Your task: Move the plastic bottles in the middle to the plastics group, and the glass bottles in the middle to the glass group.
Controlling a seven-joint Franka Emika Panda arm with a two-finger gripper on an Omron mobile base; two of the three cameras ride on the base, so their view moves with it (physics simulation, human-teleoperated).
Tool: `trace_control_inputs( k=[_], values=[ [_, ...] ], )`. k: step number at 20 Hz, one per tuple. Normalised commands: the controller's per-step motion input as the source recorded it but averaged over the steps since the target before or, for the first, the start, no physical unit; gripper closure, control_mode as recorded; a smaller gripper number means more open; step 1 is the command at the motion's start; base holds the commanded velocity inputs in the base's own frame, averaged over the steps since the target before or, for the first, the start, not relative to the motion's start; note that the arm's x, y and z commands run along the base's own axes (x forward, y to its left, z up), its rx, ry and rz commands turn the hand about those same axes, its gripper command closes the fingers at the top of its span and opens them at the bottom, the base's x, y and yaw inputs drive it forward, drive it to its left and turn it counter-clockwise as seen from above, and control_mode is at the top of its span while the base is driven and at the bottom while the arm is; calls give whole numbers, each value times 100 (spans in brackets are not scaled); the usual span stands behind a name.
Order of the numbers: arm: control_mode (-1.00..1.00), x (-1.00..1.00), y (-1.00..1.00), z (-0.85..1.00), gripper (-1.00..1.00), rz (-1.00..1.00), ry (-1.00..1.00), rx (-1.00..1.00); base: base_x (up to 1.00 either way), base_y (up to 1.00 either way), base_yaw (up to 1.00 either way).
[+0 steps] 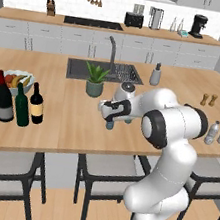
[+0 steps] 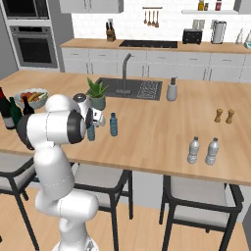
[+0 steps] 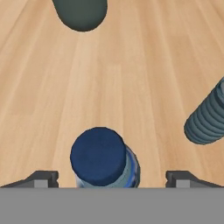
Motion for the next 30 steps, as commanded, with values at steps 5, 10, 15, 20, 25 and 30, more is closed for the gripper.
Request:
trace_control_inputs(
  k=[5, 10, 15, 20, 25, 30],
  values=[
    [-100, 0, 0, 0, 100, 0, 0, 0, 0, 0, 0],
    [-100, -3, 0, 1, 100, 0, 0, 0, 0, 0, 0],
    [-100, -39, -22, 22, 100, -2, 0, 0, 0, 0, 0],
    [-100, -11, -66, 31, 100, -5, 3, 0, 0, 0, 0],
    [-100, -1, -77, 29, 100, -1, 15, -5, 0, 0, 0],
    [-100, 0, -85, 6, 100, 0, 17, -10, 0, 0, 0]
  ],
)
